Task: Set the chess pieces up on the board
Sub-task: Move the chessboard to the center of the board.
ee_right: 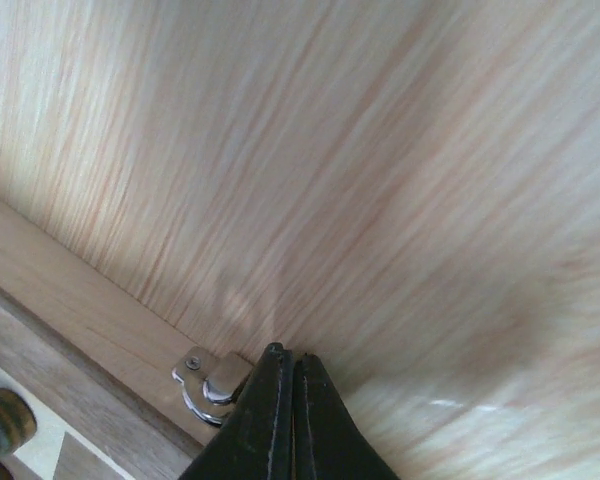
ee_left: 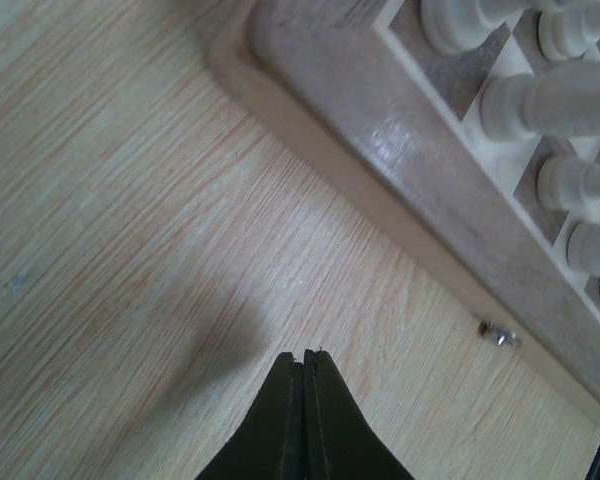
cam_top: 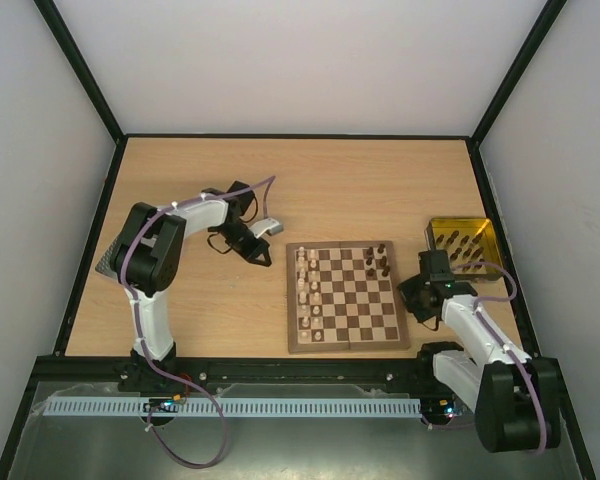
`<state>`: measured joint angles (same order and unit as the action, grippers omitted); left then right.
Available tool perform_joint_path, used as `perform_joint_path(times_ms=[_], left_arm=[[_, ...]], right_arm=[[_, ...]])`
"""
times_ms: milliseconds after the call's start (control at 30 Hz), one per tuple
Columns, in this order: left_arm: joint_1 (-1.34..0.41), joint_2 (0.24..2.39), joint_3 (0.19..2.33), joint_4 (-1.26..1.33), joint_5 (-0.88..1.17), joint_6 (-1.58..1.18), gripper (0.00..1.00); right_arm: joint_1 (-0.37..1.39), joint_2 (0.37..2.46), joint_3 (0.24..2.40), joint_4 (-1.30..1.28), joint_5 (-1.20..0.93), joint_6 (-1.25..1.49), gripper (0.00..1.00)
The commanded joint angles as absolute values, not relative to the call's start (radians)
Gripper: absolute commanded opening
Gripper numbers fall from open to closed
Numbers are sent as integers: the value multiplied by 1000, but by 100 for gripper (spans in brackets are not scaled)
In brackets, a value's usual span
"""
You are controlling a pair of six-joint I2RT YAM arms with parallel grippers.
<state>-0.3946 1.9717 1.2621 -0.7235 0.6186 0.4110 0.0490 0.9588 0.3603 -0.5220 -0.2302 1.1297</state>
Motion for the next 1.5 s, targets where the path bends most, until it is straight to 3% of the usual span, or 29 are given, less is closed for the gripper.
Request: perform_joint_path(times_ms=[0,633,1467], left_arm=[[-400,1980,1227,-712,602,405,2],[-309,1903,1115,-697,497,442,2],[-173,1945,1142,-676,423,462,2]], right_arm=[[149,1003,358,-443,-258,1212,2],[539,1262,472,-217,-207,1388,2],[578,1469,614,-147,-227,1357,2]])
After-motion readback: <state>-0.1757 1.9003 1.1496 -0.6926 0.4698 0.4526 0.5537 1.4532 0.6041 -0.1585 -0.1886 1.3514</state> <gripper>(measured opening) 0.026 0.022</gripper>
